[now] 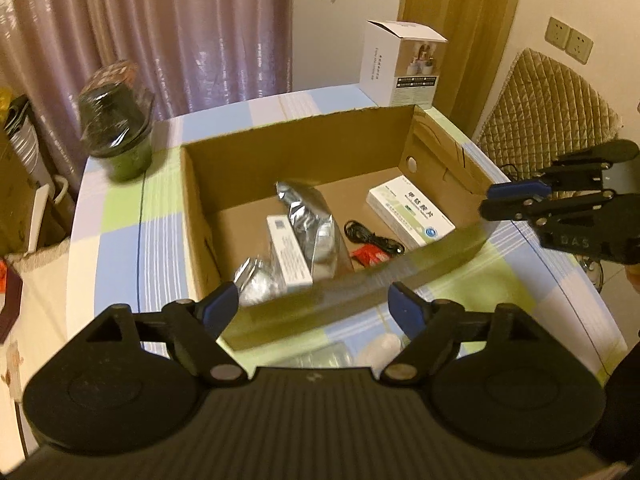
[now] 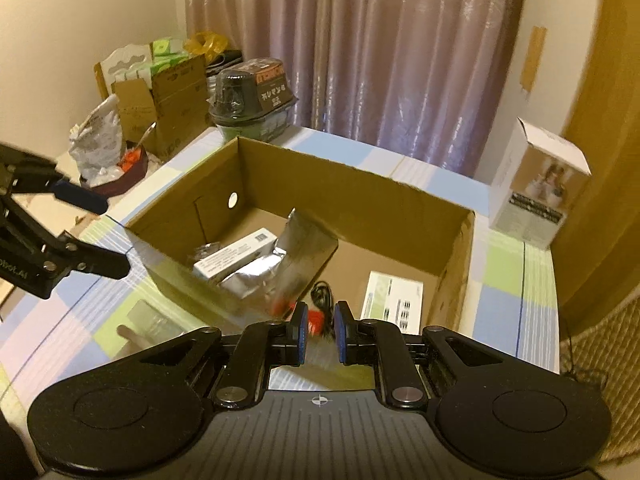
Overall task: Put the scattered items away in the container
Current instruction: 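Withdraw both tools from the box toward the remaining items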
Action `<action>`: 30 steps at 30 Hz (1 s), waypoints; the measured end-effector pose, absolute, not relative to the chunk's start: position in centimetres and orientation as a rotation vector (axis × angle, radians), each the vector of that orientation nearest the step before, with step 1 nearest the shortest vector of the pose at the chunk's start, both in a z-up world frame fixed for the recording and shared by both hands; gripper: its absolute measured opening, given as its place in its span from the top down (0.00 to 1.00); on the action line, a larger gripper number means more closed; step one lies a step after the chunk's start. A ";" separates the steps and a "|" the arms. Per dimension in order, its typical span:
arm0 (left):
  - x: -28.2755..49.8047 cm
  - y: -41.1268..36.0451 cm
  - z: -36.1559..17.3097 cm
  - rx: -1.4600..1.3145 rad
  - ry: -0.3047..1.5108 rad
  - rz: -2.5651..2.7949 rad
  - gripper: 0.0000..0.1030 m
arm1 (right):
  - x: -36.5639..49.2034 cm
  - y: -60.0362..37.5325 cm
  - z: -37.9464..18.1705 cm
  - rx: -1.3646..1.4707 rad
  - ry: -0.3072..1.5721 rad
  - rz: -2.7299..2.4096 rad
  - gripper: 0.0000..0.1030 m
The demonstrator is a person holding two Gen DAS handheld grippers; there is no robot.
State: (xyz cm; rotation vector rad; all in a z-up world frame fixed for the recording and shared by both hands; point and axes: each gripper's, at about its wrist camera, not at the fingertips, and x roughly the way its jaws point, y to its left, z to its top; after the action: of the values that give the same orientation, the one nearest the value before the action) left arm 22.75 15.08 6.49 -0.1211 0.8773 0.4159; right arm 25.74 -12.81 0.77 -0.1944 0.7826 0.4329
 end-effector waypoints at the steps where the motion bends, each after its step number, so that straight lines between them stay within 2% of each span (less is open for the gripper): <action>1: 22.0 14.8 6.3 -0.125 0.877 0.424 0.21 | 25.2 -13.0 0.7 -0.185 0.784 0.428 0.82; 11: 16.3 12.0 2.7 -0.165 0.935 0.479 0.15 | 19.0 -13.4 -1.4 -0.071 0.849 0.391 0.82; 19: 14.7 8.5 0.6 -0.115 1.001 0.442 0.11 | 15.0 -13.3 -3.6 -0.049 0.924 0.339 0.82; 20: 14.7 8.1 0.2 -0.107 1.008 0.434 0.11 | 14.6 -13.3 -3.8 -0.046 0.932 0.336 0.75; 21: 14.6 7.7 -0.1 -0.103 1.015 0.426 0.09 | 14.2 -13.4 -4.0 -0.043 0.934 0.331 0.29; 22: 14.5 7.3 -0.4 -0.106 1.021 0.422 0.09 | 13.6 -13.5 -4.0 -0.036 0.920 0.319 0.12; 23: 14.3 7.1 -0.7 -0.111 1.026 0.419 0.09 | 13.0 -13.7 -4.0 -0.028 0.902 0.315 0.09; 30: 13.0 6.3 -2.0 -0.147 1.038 0.418 0.05 | 11.4 -14.7 -4.5 -0.025 0.939 0.294 0.09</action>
State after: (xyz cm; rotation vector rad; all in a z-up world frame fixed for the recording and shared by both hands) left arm 13.04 6.31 -1.97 -0.1467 1.0376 0.4184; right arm 11.38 -14.66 -4.46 -0.0253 0.9392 0.2936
